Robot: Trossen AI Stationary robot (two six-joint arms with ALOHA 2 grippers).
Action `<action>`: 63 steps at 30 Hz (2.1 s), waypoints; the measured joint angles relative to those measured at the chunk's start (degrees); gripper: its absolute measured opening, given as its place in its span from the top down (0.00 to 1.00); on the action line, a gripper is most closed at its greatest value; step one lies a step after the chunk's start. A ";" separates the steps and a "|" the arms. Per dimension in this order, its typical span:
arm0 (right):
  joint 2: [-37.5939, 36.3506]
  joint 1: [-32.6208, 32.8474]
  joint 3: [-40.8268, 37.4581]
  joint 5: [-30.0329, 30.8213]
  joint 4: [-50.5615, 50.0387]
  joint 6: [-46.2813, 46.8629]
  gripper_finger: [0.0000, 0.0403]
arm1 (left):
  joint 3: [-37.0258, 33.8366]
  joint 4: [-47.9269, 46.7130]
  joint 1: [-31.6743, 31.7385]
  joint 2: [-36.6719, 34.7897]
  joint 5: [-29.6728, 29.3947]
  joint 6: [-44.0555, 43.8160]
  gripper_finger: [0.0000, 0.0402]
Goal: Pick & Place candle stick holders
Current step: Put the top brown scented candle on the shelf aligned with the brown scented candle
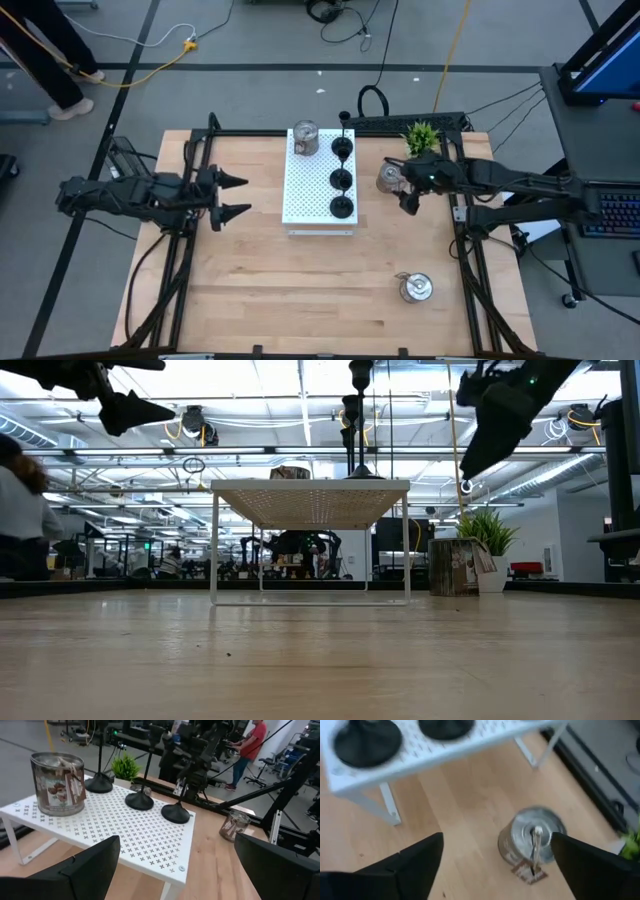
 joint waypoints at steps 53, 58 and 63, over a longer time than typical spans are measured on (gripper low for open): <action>23.28 -19.99 6.78 -9.03 0.09 -10.32 0.01 | -0.02 -9.01 -0.01 -7.62 3.65 -0.97 0.01; 24.11 -19.97 6.78 -8.96 0.40 -10.70 0.01 | -0.02 -9.01 -0.01 -7.62 5.12 -0.97 0.01; 26.10 -19.97 6.78 -8.77 0.96 -10.94 0.01 | -0.02 -9.03 -0.01 -7.59 5.75 -1.02 0.01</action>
